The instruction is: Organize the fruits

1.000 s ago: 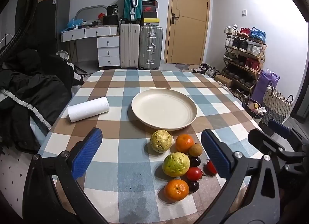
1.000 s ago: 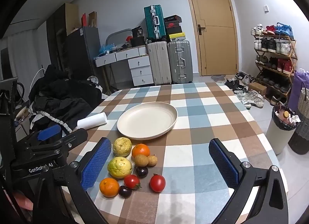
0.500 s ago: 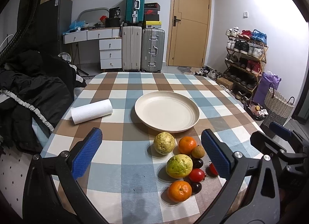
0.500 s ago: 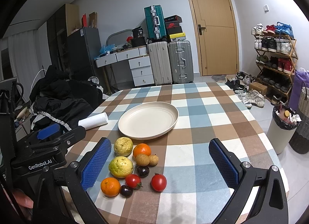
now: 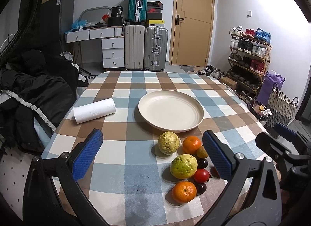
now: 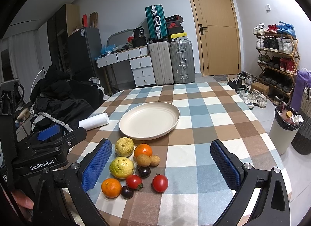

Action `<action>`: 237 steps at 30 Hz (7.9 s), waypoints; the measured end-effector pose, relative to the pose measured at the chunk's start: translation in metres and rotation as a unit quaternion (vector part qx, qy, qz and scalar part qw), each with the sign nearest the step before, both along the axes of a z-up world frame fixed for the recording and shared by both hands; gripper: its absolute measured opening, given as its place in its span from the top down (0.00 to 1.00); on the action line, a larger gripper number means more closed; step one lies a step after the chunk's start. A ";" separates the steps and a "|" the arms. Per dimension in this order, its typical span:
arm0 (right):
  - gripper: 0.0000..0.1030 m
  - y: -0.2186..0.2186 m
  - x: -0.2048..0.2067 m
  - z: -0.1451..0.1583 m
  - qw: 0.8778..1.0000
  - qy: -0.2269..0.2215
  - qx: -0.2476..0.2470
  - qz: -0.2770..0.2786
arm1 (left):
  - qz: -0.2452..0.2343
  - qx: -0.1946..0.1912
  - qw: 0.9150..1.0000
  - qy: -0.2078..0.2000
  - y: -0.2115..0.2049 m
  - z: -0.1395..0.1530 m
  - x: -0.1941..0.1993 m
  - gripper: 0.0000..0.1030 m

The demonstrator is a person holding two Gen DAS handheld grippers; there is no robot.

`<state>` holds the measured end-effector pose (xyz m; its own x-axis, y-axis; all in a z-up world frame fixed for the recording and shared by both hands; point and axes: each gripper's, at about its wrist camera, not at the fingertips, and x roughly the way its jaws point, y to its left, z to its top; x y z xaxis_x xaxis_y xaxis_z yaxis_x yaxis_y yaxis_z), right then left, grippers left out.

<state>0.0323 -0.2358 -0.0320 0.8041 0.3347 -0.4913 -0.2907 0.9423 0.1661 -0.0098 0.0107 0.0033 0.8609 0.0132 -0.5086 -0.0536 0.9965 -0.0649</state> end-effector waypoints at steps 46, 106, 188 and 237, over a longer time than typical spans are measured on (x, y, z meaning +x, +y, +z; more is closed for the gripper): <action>0.00 -0.002 0.007 -0.011 1.000 0.007 0.009 -0.002 | -0.025 -0.022 0.999 0.019 -0.002 -0.028 0.017 0.01; 0.00 0.009 0.092 -0.051 0.996 0.043 0.031 0.068 | -0.193 -0.257 0.922 0.215 0.044 -0.125 0.194 0.60; 0.57 0.067 0.170 0.003 0.989 0.052 -0.076 0.111 | -0.153 -0.199 0.962 0.109 0.062 -0.032 0.209 0.59; 0.46 0.052 0.338 -0.066 0.968 0.194 0.118 0.101 | -0.130 -0.150 0.968 0.156 0.037 -0.084 0.356 0.50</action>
